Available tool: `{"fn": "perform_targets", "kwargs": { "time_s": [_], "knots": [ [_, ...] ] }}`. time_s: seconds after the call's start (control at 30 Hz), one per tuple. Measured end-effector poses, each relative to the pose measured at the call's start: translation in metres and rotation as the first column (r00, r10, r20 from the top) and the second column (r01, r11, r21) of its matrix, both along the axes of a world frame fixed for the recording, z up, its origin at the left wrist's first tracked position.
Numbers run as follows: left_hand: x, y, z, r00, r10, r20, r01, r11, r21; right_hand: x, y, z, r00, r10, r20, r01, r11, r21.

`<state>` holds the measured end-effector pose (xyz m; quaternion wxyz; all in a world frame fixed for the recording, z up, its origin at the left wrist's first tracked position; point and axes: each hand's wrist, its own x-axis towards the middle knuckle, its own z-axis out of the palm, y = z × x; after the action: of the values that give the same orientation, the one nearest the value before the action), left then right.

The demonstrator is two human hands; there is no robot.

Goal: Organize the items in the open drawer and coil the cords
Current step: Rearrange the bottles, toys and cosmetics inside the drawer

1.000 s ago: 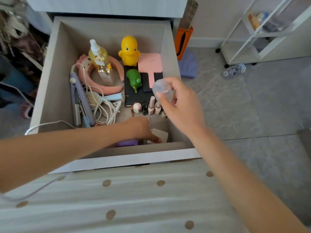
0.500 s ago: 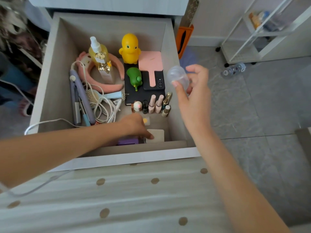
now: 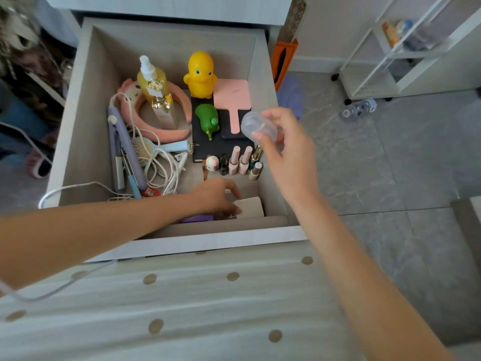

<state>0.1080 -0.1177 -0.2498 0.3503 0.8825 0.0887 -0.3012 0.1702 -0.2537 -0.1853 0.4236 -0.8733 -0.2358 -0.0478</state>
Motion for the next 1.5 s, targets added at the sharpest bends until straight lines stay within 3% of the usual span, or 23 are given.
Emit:
{"fn": "perform_targets", "kwargs": {
  "time_s": [0.17, 0.3, 0.43, 0.63, 0.83, 0.97, 1.17, 1.5],
  "knots": [
    [0.005, 0.0, 0.005, 0.975, -0.221, 0.03, 0.219, 0.975, 0.045, 0.003, 0.0, -0.001, 0.999, 0.013, 0.048, -0.013, 1.0, 0.0],
    [0.005, 0.0, 0.005, 0.964, -0.268, -0.003, 0.268, 0.963, -0.013, 0.002, 0.002, -0.003, 0.998, 0.057, 0.02, -0.056, 0.998, -0.026],
    [0.003, -0.007, 0.002, 0.929, -0.36, 0.082, 0.338, 0.918, 0.207, 0.001, 0.001, -0.002, 0.998, 0.056, 0.001, -0.056, 0.998, -0.023],
    [0.006, -0.01, 0.001, 0.91, -0.403, 0.101, 0.37, 0.896, 0.244, -0.001, 0.001, -0.002, 0.998, 0.069, -0.003, -0.069, 0.997, -0.045],
    [0.005, -0.009, 0.005, 0.8, -0.586, 0.13, 0.502, 0.772, 0.39, -0.001, 0.002, -0.001, 0.998, 0.065, -0.013, -0.066, 0.997, -0.05],
    [0.003, -0.008, 0.004, 0.798, -0.591, 0.122, 0.508, 0.767, 0.392, -0.002, 0.002, -0.003, 0.997, 0.073, -0.022, -0.075, 0.995, -0.065],
    [0.003, 0.0, 0.002, 0.876, -0.472, 0.1, 0.433, 0.86, 0.271, 0.001, 0.002, -0.004, 0.997, 0.061, -0.046, -0.062, 0.997, -0.037],
    [0.005, -0.004, 0.002, 0.772, -0.618, 0.147, 0.497, 0.732, 0.467, 0.001, 0.002, -0.003, 0.996, 0.086, -0.027, -0.087, 0.995, -0.049]
  ]
}}
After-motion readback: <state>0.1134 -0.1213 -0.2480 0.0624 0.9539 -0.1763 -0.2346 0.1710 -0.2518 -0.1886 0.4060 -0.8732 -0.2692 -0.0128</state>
